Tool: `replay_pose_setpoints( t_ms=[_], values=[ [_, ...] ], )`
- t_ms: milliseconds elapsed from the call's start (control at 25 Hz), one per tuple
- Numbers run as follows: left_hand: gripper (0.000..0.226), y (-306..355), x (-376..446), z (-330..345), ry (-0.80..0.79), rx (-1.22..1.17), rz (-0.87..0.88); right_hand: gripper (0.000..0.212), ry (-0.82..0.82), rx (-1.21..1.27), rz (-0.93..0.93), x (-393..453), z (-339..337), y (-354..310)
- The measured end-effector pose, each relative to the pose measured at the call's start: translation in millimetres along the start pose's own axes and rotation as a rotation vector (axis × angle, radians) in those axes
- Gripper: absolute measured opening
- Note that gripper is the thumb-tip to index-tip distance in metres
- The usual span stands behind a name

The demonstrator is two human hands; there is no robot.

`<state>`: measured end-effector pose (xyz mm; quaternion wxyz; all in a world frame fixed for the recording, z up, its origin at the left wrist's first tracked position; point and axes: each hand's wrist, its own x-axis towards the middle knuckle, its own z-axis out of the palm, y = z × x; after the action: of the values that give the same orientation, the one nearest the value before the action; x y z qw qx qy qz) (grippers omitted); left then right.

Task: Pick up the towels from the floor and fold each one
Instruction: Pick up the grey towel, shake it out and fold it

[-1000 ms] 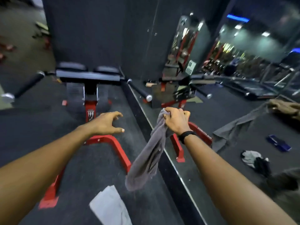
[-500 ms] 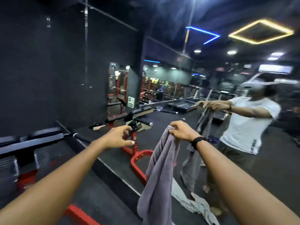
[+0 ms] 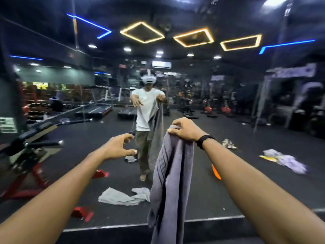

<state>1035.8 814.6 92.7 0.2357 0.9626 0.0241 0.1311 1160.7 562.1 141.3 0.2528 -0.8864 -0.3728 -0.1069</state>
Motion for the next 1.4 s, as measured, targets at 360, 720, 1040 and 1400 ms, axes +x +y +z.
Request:
replay_pose_setpoints(
  t_ms=[360, 720, 1040, 1400],
  values=[
    [0.066, 238.8, 20.5, 128.0, -0.262, -0.116, 0.428, 0.014, 0.137, -0.194, 0.510, -251.0, -154.9, 109.6],
    [0.059, 506.8, -61.1, 261.3, -0.436, -0.238, 0.742, 0.028, 0.302, -0.384, 0.823, -536.4, -293.7, 166.9],
    [0.061, 673.0, -146.1, 360.5, -0.623, -0.356, 0.907, 0.026, 0.538, -0.470, 0.998, -741.0, -364.4, 174.4],
    [0.060, 804.3, -164.3, 445.7, -0.702, -0.302, 1.060, 0.024, 0.438, -0.516, 1.234, -883.7, -415.5, 220.7]
  ],
)
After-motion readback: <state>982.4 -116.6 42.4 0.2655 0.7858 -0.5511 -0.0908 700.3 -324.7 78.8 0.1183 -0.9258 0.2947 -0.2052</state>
